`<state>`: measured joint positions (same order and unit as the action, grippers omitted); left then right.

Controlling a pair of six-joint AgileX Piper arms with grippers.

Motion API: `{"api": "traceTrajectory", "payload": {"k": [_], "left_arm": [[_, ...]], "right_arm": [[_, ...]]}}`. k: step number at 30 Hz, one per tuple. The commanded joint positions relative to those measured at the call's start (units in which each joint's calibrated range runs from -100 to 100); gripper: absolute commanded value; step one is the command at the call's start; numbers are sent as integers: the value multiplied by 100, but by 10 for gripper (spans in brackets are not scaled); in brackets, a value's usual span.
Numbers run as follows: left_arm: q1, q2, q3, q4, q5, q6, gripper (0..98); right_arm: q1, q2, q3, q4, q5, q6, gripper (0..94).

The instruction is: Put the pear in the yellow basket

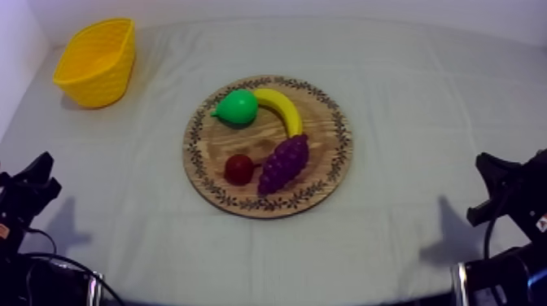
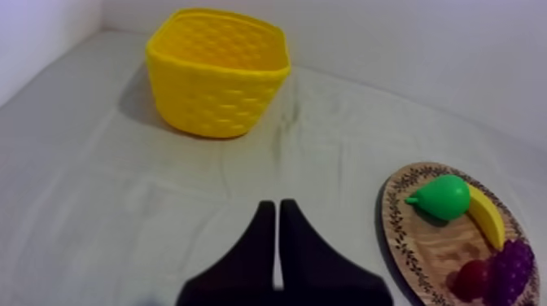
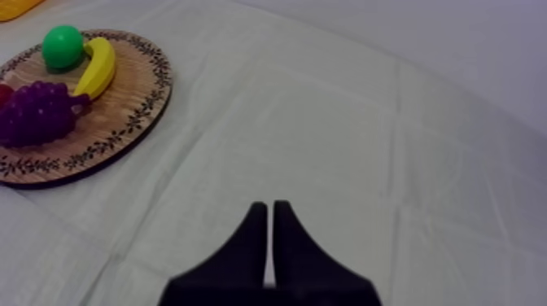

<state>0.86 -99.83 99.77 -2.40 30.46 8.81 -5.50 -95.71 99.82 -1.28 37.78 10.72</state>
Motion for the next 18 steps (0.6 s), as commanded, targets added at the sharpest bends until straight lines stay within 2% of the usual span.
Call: {"api": "traceTrajectory", "payload": {"k": [1,15,18], "left_arm": [[367,-17,1,3,1,54,0],[367,-17,1,3,1,71,0],[340,-17,-29,-7,238,-24,0]], "right_arm": [[-1,-4,-5,-1,4,0,4],[-1,-4,-5,-1,4,-1,4],[-1,-4,-5,-1,4,-2,4]]}}
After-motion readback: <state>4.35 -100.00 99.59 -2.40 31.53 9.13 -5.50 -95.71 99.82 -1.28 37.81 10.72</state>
